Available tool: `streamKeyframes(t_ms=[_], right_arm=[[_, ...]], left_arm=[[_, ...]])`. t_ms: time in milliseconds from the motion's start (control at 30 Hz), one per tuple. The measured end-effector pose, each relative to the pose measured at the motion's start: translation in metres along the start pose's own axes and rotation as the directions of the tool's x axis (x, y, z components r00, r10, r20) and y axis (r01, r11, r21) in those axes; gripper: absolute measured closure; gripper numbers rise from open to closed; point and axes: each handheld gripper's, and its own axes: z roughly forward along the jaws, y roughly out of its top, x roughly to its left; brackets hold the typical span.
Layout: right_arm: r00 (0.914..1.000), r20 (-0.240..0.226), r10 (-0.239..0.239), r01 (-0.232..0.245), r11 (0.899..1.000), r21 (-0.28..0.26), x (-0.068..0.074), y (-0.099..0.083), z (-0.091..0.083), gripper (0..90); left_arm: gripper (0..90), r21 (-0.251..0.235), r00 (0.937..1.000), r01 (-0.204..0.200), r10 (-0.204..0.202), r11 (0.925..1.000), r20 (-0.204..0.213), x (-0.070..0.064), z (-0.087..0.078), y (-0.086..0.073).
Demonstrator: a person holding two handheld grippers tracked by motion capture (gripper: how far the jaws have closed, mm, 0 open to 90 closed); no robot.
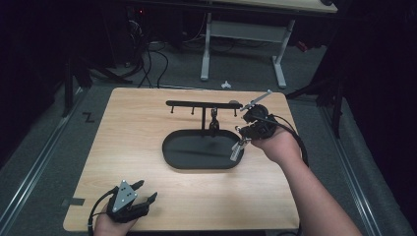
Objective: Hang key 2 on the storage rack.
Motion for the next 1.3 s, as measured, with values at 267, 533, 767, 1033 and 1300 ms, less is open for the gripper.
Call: streamKeyframes(t_ms=[267,533,767,1033,1300], right_arm=[[0.9999,0.005,0.012,-0.012,1.000,-0.017,-0.003,0.018,0.000,86.3],[0.9992,0.015,0.036,-0.036,0.999,-0.025,-0.014,0.031,0.002,86.3],[0.9988,0.016,0.047,-0.047,0.999,-0.009,-0.018,0.033,0.008,86.2],[0.9976,0.003,0.070,-0.070,0.997,-0.022,-0.026,0.035,0.012,86.1],[0.9972,-0.008,0.074,-0.074,0.997,-0.025,-0.033,0.034,0.014,85.7]], left_arm=[[37.2,-0.002,1.0000,0.009,-0.009,1.0000,0.002,0.002,0.001,0.000],[37.1,0.006,0.9999,-0.005,0.005,1.0000,0.010,0.000,0.003,0.001],[37.1,0.000,1.0000,0.004,-0.004,1.0000,0.007,0.001,0.001,0.000],[37.0,0.013,0.9999,-0.004,0.004,0.9999,0.016,-0.001,0.003,0.000],[37.0,0.015,0.9998,-0.002,0.002,0.9999,0.017,-0.001,0.004,-0.001]])
